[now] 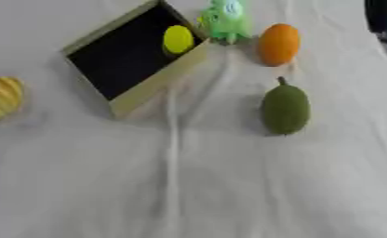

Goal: Pick up objects on the table and place them in the box.

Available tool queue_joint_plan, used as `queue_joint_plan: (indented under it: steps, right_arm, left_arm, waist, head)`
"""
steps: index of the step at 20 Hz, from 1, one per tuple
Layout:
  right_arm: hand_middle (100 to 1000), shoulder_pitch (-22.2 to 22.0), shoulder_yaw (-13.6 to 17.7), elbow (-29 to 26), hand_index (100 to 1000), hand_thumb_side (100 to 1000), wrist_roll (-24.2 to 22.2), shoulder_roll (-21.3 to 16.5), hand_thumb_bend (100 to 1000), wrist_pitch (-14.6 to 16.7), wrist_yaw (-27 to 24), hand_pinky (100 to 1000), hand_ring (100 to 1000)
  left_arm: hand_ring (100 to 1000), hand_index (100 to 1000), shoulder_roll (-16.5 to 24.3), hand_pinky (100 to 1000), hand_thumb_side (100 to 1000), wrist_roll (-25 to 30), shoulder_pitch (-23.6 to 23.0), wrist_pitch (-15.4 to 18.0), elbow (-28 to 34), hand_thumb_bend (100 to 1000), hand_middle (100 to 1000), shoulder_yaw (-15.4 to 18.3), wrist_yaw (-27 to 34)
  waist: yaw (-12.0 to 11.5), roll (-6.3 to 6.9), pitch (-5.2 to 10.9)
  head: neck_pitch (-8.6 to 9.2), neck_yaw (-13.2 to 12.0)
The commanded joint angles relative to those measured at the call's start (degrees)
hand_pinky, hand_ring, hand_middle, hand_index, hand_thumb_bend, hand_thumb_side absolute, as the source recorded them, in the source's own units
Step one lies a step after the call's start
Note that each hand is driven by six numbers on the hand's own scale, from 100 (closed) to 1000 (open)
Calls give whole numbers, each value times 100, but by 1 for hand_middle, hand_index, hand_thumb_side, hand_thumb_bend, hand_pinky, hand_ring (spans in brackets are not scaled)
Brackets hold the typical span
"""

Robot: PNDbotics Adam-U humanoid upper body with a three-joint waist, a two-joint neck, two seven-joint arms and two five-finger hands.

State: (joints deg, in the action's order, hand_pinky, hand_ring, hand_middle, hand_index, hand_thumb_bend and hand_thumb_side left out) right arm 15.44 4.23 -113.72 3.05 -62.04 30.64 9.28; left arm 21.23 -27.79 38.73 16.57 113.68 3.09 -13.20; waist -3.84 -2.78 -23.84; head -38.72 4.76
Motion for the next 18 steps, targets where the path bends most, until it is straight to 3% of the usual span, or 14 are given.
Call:
queue_joint_plan:
  steps: [1, 7, 18]
  right_arm:
    - [803, -156, -49, -87, 865, 659, -260, -578, 247, 121, 375, 847, 890]
    - [817, -399, -243, -87, 872, 634, -551, -879, 286, 131, 777, 853, 900]
    - [811, -144, -752, -87, 869, 557, -1383, -922, 309, -68, 605, 862, 906]
  left_arm:
    - [739, 851, 181, 716, 421, 0, 26, -23, 91, 462, 738, 46, -15]
    - [739, 851, 218, 716, 423, 12, 11, -37, 91, 460, 738, 30, -16]
    - [740, 850, 186, 716, 424, 47, 26, -34, 91, 459, 738, 4, 20]
  waist:
    - [19, -4, 156]
    - [33, -15, 146]
    - [-46, -14, 137]
  head:
    - [83, -41]
    - [117, -93]
    - [131, -12]
